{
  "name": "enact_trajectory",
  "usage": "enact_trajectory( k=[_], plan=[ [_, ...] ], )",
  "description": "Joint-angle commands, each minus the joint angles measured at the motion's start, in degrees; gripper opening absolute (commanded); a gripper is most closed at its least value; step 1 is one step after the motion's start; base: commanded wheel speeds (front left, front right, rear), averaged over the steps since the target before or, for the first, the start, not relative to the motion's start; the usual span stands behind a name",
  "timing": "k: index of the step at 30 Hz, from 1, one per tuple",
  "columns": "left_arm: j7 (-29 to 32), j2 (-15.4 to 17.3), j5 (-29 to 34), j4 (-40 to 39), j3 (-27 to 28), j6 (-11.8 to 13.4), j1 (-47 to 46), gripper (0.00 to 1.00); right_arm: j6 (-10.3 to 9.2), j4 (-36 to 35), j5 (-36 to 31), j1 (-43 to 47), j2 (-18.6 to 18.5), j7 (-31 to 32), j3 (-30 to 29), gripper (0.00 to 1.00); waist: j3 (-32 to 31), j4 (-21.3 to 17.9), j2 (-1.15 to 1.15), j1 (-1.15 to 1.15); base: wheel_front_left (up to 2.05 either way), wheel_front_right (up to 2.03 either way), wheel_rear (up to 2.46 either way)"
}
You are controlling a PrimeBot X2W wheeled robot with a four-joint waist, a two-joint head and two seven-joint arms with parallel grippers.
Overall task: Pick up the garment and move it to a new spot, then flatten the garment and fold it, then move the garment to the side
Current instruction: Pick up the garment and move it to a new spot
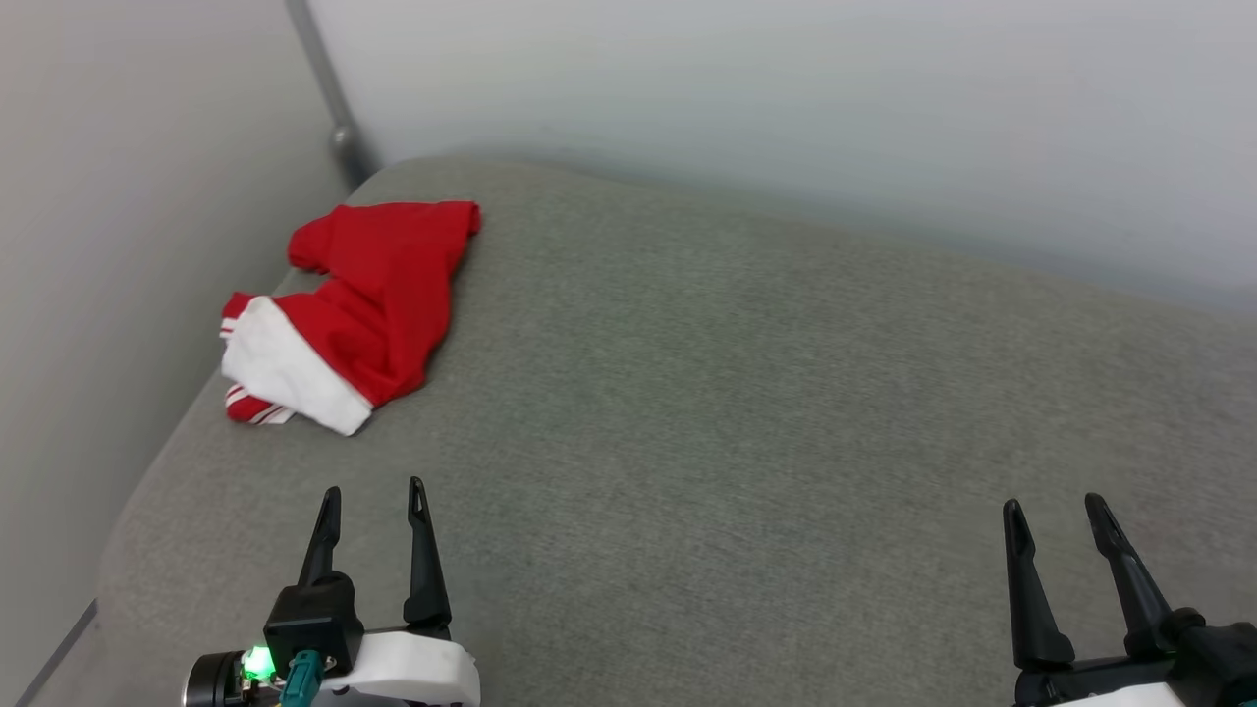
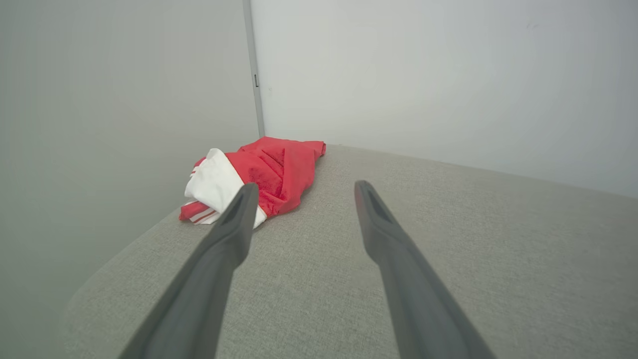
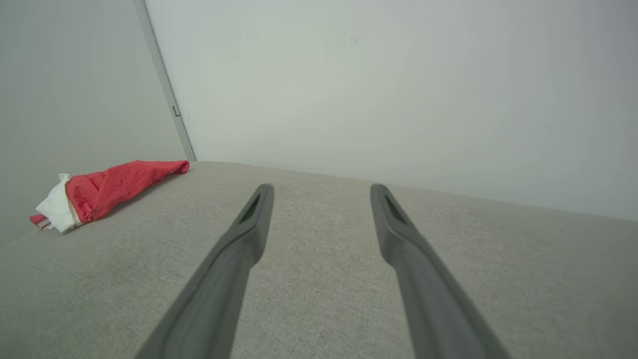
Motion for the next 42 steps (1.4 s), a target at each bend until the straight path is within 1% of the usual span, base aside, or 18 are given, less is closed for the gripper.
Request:
enact_trajectory(
  k=[1,6,11,19,24,28,32,38,42],
  plan=[
    [-0.16,-0.05,-0.3,-0.17,0.08,0.28,-0.25,1.0,-0.03,-0.21,-0.44,0.15,0.07,-0.13,0.0,1.0,0.49,2.67,0.0,0.0,0.0,0.0,0.0],
    [-0.16,-0.04,-0.84,-0.28,0.46,0.64,-0.28,1.0,-0.03,-0.26,-0.99,-0.12,0.07,-0.13,0.32,1.0,0.97,5.71,0.0,0.0,0.0,0.0,0.0],
    [-0.16,-0.04,-1.08,-0.56,0.95,0.96,0.16,1.0,-0.04,-0.32,-1.16,-0.11,0.07,-0.13,0.55,1.0,1.18,7.56,0.0,0.0,0.0,0.0,0.0],
    [-0.16,-0.05,-1.59,-0.83,1.86,0.89,0.19,1.0,-0.03,-0.53,-1.62,-0.49,0.07,-0.13,0.95,1.0,1.67,8.56,0.0,0.0,0.0,0.0,0.0],
    [-0.16,-0.05,-2.83,-0.47,3.18,-0.23,-1.51,1.0,-0.04,-0.64,-2.15,-0.88,0.07,-0.13,1.13,1.0,2.36,8.22,0.0,0.0,0.0,0.0,0.0],
    [-0.16,0.35,-1.58,0.69,5.96,-2.66,-5.92,1.0,-0.04,-1.06,-2.99,-1.8,0.07,-0.13,1.24,1.0,4.09,7.57,0.0,0.0,0.0,0.0,0.0],
    [-0.15,2.86,-0.9,3.38,9.2,-5.07,-13.22,1.0,-0.03,-1.59,-4.35,-3.35,0.07,-0.13,1.36,1.0,7.01,6.03,0.0,0.0,0.0,0.0,0.0],
    [-0.05,9.46,-1.63,10.03,12.83,-8.32,-26.55,1.0,-0.04,-2.9,-6.08,-6.49,0.07,-0.14,0.43,1.0,12.98,2.47,0.0,0.0,0.0,0.0,0.0],
    [3.87,14.69,-2.12,13.17,13.3,-10.74,-35.67,1.0,-0.03,-3.94,-7.33,-8.49,0.07,-0.13,-0.07,1.0,17.23,0.33,0.0,0.0,0.0,0.0,0.0]
  ],
)
